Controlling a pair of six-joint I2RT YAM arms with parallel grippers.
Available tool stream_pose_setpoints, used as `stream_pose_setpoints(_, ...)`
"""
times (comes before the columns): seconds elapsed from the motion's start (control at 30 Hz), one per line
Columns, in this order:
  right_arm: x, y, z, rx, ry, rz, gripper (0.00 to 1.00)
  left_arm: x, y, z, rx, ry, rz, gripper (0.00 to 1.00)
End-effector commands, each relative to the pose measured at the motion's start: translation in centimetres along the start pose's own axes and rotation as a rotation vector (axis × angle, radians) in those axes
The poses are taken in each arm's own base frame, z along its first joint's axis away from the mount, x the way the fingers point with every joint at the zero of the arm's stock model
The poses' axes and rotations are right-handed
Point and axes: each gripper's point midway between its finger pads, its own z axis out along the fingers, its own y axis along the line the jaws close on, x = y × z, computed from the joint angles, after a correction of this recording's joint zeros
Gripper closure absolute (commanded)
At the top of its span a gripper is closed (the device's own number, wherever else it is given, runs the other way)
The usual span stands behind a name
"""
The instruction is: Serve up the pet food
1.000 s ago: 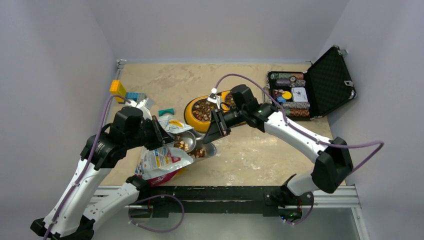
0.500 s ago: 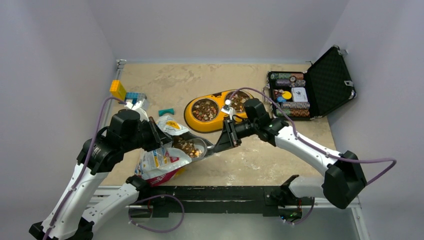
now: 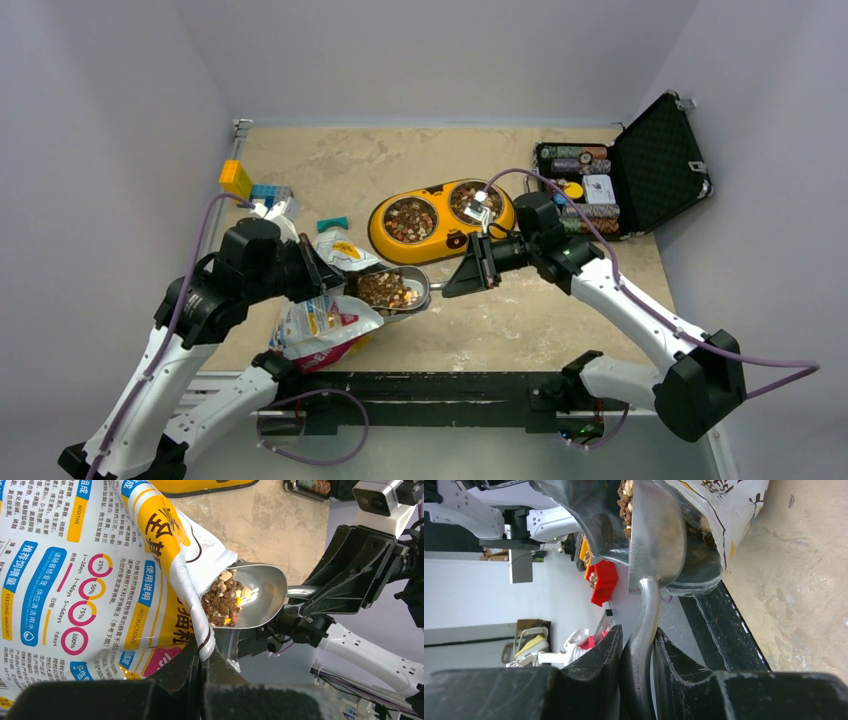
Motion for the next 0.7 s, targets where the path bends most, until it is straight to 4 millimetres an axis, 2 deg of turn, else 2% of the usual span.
stream_pose_setpoints(0.0, -0.1, 1.4, -0.5, -0.051, -0.003, -0.069, 1.00, -1.6, -4.5, -1.2, 0.205, -0.057, 0.054, 1.00)
stream_pose_setpoints(0.13, -0.2, 1.9, -0.4, -0.103, -0.014, -0.050, 1.00, -1.8, -4.1, -1.4, 0.183, -0.067, 0.056, 1.00)
stream_pose_setpoints(0.37, -0.3, 2.3, -1.8, -0.133, -0.060, -0.059, 1.00, -3.7, -1.4, -3.6, 0.042, -0.217, 0.043, 1.00)
stream_pose_setpoints(0.67, -0.5, 2.2, -3.8, -0.122, -0.094, -0.071, 1.00, -4.5, 0.2, -3.3, -0.069, -0.244, 0.031, 1.00)
